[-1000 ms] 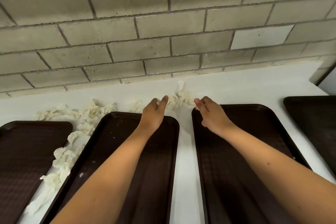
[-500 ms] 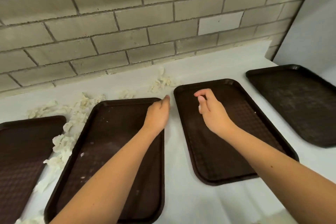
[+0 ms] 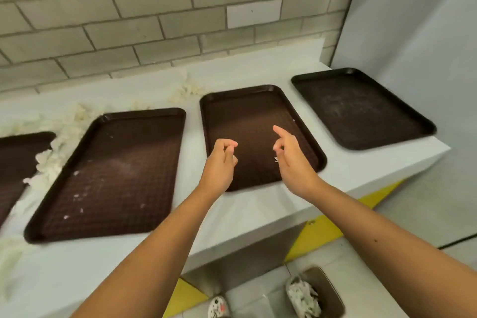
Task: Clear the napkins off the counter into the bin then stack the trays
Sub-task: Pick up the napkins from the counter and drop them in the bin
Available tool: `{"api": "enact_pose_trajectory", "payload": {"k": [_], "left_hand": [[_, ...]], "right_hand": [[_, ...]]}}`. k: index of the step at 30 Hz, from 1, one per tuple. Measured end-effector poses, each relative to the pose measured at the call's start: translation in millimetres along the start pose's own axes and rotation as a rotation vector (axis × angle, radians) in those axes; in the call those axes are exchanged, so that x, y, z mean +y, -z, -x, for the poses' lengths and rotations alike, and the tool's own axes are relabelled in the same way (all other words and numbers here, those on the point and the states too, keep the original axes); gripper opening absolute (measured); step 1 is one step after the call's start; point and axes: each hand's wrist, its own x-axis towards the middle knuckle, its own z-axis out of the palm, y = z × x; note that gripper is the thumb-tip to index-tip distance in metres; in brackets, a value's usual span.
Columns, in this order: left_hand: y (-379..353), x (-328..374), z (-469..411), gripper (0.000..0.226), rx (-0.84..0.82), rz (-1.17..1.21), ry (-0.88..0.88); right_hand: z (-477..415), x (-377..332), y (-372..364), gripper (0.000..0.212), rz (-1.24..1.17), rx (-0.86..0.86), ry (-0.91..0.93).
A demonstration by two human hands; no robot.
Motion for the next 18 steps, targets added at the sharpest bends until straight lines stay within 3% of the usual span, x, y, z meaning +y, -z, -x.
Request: {"api": "enact_pose_trajectory", "payload": {"k": [5, 10, 14, 18], "left_hand": [[-67.7, 10.7, 73.9, 0.022, -0.016, 0.071, 0.015], [-123.8, 15.6, 132.6, 0.024, -0.105, 0.202, 0.207], [-154.9, -1.0, 156.5, 0.024, -0.24, 0.112, 0.19], [-176.7, -12.9, 165.9, 0.026, -0.341, 0.027, 0.205]], "right_hand": [[76.5, 45.9, 44.7, 0.034, 0.004, -0.184, -0.076], [140.1, 88.5, 68.9, 0.008, 0.043, -0.252, -0.211], [177.9, 128.8, 78.1, 0.012, 0.152, -0.432, -0.376], [204.1, 167.9, 76.6, 0.008, 0.291, -0.491, -0.458]]}}
